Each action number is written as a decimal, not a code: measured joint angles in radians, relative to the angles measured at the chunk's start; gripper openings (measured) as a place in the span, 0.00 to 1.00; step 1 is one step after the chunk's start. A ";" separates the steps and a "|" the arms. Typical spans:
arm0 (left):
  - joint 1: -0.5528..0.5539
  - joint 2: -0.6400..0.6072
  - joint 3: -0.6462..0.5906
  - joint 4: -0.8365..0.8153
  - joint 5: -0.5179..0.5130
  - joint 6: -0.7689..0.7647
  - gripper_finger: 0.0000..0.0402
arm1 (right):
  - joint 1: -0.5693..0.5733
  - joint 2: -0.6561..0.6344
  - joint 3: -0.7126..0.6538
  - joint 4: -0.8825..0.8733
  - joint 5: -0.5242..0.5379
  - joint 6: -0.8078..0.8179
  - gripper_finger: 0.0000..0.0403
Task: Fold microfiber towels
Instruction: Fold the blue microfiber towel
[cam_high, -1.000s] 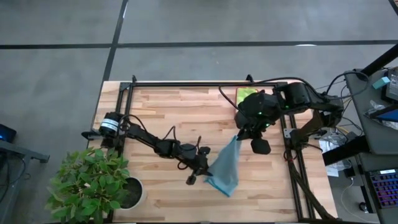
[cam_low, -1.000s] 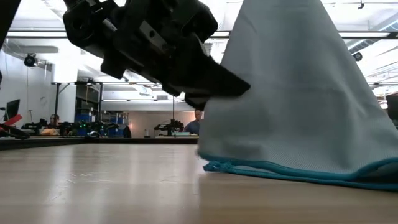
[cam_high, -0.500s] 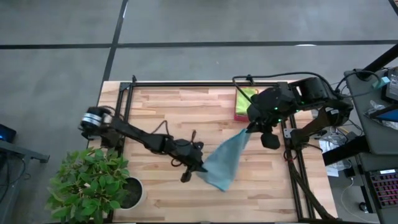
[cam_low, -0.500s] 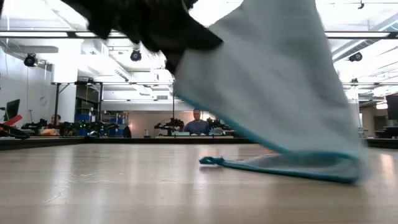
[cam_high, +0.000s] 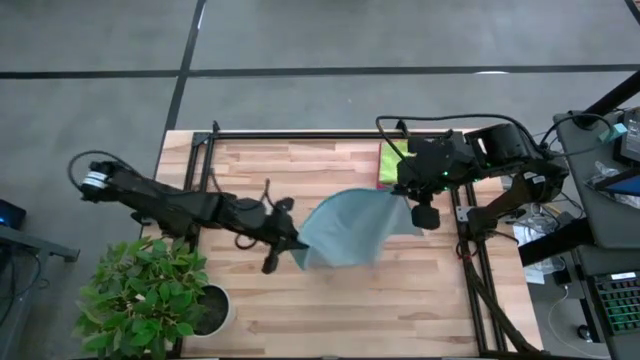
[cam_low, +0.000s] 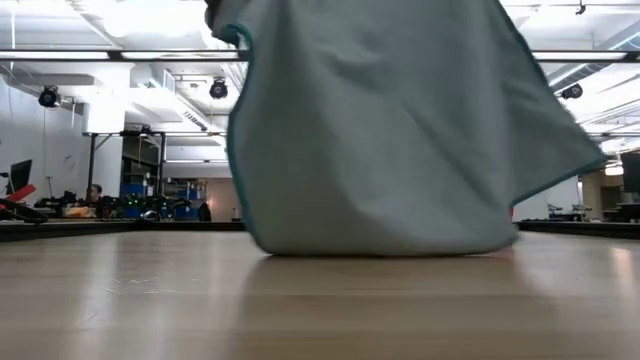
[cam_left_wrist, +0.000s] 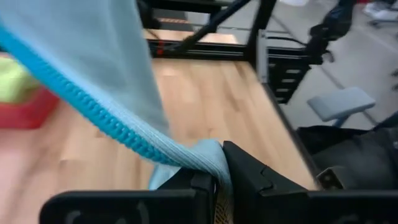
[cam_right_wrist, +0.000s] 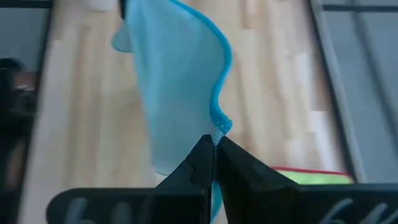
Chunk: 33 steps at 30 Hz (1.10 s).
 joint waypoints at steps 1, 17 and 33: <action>0.001 -0.021 0.008 -0.036 -0.026 0.007 0.04 | 0.000 -0.001 0.000 0.000 0.033 -0.001 0.02; 0.120 -0.116 0.322 -0.674 -0.338 0.156 0.04 | 0.000 0.011 -0.010 0.042 0.466 -0.062 0.02; -0.074 0.047 0.222 -0.712 -0.259 -0.028 0.04 | 0.211 -0.036 -0.389 0.026 0.223 0.282 0.02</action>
